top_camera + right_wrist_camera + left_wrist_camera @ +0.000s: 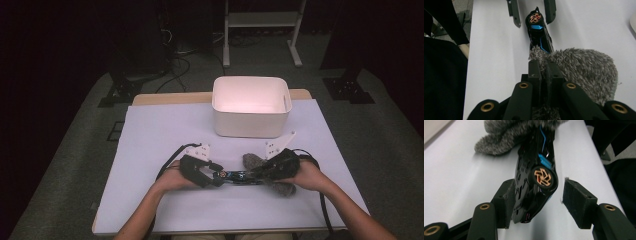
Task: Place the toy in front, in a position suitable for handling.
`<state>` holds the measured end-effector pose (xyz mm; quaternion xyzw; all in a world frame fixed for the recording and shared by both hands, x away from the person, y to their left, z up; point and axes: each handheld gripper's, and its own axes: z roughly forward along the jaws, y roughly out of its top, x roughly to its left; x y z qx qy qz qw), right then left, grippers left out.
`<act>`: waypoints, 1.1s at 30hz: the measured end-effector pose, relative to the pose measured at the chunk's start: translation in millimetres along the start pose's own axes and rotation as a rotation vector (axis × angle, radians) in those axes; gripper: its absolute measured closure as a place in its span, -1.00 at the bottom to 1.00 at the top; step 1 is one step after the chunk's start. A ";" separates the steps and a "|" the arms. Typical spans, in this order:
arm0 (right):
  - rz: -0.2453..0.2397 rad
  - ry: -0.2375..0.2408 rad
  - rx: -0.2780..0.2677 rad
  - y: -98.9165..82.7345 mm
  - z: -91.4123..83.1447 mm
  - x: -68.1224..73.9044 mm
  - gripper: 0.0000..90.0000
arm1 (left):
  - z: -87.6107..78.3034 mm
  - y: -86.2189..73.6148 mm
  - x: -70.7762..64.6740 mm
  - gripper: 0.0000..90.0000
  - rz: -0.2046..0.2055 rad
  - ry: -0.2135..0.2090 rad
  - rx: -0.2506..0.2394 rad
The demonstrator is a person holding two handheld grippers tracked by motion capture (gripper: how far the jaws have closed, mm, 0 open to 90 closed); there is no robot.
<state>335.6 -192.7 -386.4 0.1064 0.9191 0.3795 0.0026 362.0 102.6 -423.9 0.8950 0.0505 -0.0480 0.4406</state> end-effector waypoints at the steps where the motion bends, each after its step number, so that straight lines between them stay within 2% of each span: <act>1: -0.001 -0.002 0.002 0.2 0.0 0.4 0.85 | -1.3 1.0 -0.2 -0.03 -0.007 -0.004 -0.004; 5: 0.000 -0.002 -0.001 -0.1 0.0 0.1 0.85 | -6.0 3.3 2.5 -0.03 -0.033 -0.007 -0.016; 7: -0.004 0.000 -0.003 -0.5 0.1 0.4 0.85 | -7.2 3.0 5.0 -0.03 -0.067 -0.018 -0.034; 12: -0.007 0.008 0.000 -0.8 0.3 3.3 0.85 | -5.3 3.5 7.0 -0.04 -0.090 -0.014 -0.015; 14: -0.011 0.011 0.003 -0.8 0.3 5.0 0.85 | -3.8 2.1 7.5 -0.04 -0.113 -0.030 -0.009; 20: -0.024 0.031 0.010 -0.2 0.6 7.7 0.85 | 4.5 -3.1 2.9 -0.13 -0.116 -0.020 0.037; 23: -0.027 0.045 0.013 -1.1 0.9 9.0 0.85 | 5.9 -5.7 2.6 -0.20 -0.137 -0.034 0.033; 26: -0.031 0.062 0.019 -1.9 2.0 13.2 0.85 | 4.0 -6.6 1.3 -0.21 -0.144 -0.045 0.019; 29: -0.040 0.071 0.024 -3.2 3.4 17.4 0.85 | 4.0 -8.8 -0.3 -0.21 -0.137 -0.048 0.032; 33: -0.038 0.082 0.025 -4.2 4.2 19.2 0.85 | 5.3 -11.7 -4.5 -0.27 -0.128 -0.021 0.030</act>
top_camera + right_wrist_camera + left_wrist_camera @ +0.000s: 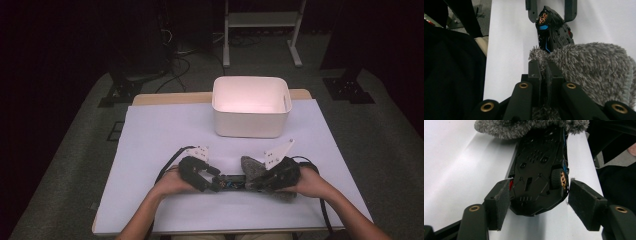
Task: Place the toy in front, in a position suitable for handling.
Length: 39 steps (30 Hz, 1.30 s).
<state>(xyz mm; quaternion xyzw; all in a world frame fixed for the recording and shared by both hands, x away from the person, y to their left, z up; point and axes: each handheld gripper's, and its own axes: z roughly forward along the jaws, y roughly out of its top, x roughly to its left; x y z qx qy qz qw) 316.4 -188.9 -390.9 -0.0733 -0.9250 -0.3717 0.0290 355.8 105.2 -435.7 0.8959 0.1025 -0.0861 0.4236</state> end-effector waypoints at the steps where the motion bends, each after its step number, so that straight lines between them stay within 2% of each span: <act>1: -0.002 0.004 0.002 -0.3 0.5 0.8 0.85 | 0.6 -1.1 -0.9 -0.31 0.005 0.008 0.007; 6: -0.018 0.023 0.019 -2.1 4.7 7.3 0.85 | 1.3 -4.8 -1.3 -0.39 -0.008 0.012 0.006; 9: -0.026 0.032 0.025 -3.8 7.2 10.1 0.86 | 5.1 -7.0 -1.6 -0.48 -0.015 0.014 0.033; 15: -0.039 0.040 0.043 -7.0 13.3 16.1 0.86 | 13.1 -8.6 -3.6 -0.57 0.003 0.029 0.064; 20: -0.036 0.050 0.045 -10.8 17.3 18.6 0.86 | 19.1 -9.3 -6.4 -0.62 0.039 0.047 0.082; 23: -0.030 0.052 0.032 -12.1 16.1 18.4 0.86 | 19.1 -10.2 -6.1 -0.62 0.042 0.046 0.074; 25: -0.015 0.053 0.005 -12.7 12.8 15.8 0.86 | 19.9 -10.7 -6.6 -0.64 0.053 0.053 0.070; 30: 0.021 -0.007 -0.045 -12.2 -1.8 5.9 0.85 | 23.3 -9.7 -12.9 -0.59 0.130 0.078 0.091; 32: 0.041 -0.030 -0.064 -12.7 -10.2 0.3 0.85 | 24.0 -9.8 -14.1 -0.56 0.149 0.089 0.097; 39: 0.062 -0.090 -0.100 -14.1 -31.1 -5.3 0.85 | 24.1 -10.9 -15.9 -0.54 0.164 0.100 0.096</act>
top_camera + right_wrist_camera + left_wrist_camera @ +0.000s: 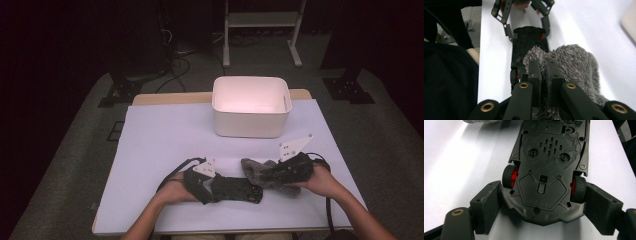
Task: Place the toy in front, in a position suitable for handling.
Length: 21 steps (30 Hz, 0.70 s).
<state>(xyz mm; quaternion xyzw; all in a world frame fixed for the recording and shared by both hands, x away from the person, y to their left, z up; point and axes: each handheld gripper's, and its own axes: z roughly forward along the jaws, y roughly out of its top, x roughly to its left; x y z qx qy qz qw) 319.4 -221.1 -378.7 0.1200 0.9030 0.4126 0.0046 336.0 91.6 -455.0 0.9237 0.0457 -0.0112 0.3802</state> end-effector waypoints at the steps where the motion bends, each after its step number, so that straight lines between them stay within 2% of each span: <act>1: 0.008 -0.010 -0.002 0.2 -1.6 0.1 0.85 | -0.1 0.1 -0.3 -0.54 0.004 0.002 0.002; 5: 0.005 -0.013 0.003 1.6 2.2 -0.3 0.85 | -0.4 0.3 -2.5 -0.54 0.004 0.014 -0.007; 7: 0.005 0.004 0.007 3.9 9.1 0.4 0.85 | -0.7 0.6 -3.0 -0.54 0.005 0.019 -0.010; 11: -0.026 0.048 0.054 11.8 33.6 5.9 0.85 | -0.9 0.7 -4.7 -0.54 0.000 0.024 -0.016; 18: -0.075 0.114 0.080 29.6 69.6 15.4 0.85 | -1.3 0.9 -7.3 -0.54 0.010 0.039 -0.012; 21: -0.100 0.130 0.134 28.7 78.2 18.8 0.85 | -1.5 0.7 -8.0 -0.54 0.013 0.042 -0.015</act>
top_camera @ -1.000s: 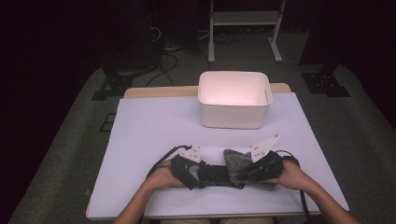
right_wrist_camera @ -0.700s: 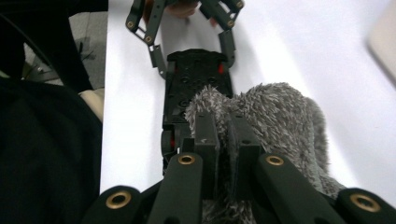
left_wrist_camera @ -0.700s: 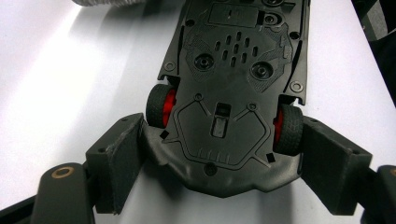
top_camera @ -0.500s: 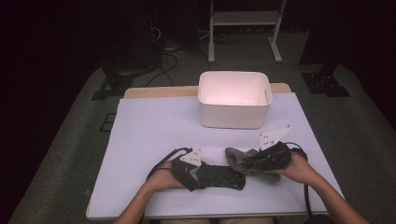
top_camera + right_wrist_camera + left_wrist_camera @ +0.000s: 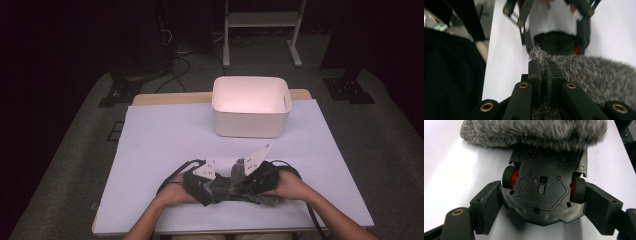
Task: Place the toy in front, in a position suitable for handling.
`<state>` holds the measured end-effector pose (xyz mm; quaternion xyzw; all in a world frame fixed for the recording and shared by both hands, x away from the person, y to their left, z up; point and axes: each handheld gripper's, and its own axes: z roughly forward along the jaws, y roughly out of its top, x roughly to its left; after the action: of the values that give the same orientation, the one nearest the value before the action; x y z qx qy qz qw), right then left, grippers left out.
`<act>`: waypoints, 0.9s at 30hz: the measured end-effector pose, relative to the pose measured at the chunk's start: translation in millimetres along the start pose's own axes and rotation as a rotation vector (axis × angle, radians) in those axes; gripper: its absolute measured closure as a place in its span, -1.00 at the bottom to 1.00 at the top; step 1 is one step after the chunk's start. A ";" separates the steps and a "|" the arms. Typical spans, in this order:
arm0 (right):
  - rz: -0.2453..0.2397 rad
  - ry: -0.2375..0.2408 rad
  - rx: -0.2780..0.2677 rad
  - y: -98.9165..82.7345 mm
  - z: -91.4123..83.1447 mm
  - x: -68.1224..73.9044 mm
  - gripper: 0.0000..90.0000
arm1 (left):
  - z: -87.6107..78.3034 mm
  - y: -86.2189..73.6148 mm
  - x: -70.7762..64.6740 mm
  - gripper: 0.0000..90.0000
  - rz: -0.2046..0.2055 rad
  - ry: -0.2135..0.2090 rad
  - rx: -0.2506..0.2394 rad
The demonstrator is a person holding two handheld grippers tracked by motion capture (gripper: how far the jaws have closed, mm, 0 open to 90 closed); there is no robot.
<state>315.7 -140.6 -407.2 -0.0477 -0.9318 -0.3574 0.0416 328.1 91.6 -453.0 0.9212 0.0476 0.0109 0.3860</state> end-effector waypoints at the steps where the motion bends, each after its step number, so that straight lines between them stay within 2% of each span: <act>1: -0.002 -0.002 0.014 -1.5 0.5 0.3 0.85 | -0.5 0.4 -0.2 -0.54 0.001 -0.001 -0.007; 3: 0.008 0.001 0.010 -6.6 -2.1 0.3 0.85 | -2.1 2.2 0.0 -0.53 0.003 -0.009 -0.013; 5: 0.020 0.001 0.018 -13.1 -6.9 0.2 0.85 | -5.2 2.2 0.8 -0.52 -0.011 -0.034 -0.033; 7: 0.035 0.002 0.018 -21.4 -11.4 0.6 0.85 | -5.8 -0.1 1.2 -0.52 -0.012 -0.030 -0.018; 9: 0.051 -0.010 0.013 -28.1 -17.0 0.4 0.85 | -4.1 -3.5 2.7 -0.55 -0.031 -0.039 0.001; 10: 0.060 -0.016 0.013 -31.1 -19.5 0.2 0.85 | -3.1 -4.7 2.8 -0.56 -0.029 -0.035 0.009; 13: 0.078 -0.025 0.010 -38.2 -24.7 -0.3 0.85 | -2.5 -5.5 3.1 -0.47 -0.020 -0.056 -0.008; 15: 0.083 -0.027 0.006 -40.3 -26.0 -0.8 0.84 | -2.3 -5.7 2.8 -0.44 -0.016 -0.054 -0.008; 18: 0.076 -0.028 0.004 -38.9 -25.9 -0.3 0.84 | -2.7 -6.4 2.9 -0.42 -0.025 -0.046 -0.007; 21: 0.063 -0.017 0.002 -32.6 -23.9 1.7 0.84 | -2.2 -6.9 2.5 -0.23 -0.043 -0.019 -0.023; 24: 0.042 -0.014 -0.009 -22.4 -20.4 2.5 0.84 | -1.0 -5.2 2.9 -0.22 -0.054 -0.024 -0.023; 27: 0.020 -0.008 -0.010 -11.4 -11.8 1.2 0.84 | 0.1 -4.1 1.4 -0.23 -0.041 -0.019 -0.018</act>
<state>313.6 -156.9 -405.8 -0.0588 -0.9296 -0.3614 0.0415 329.2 94.5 -456.0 0.9165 0.0626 -0.0052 0.3950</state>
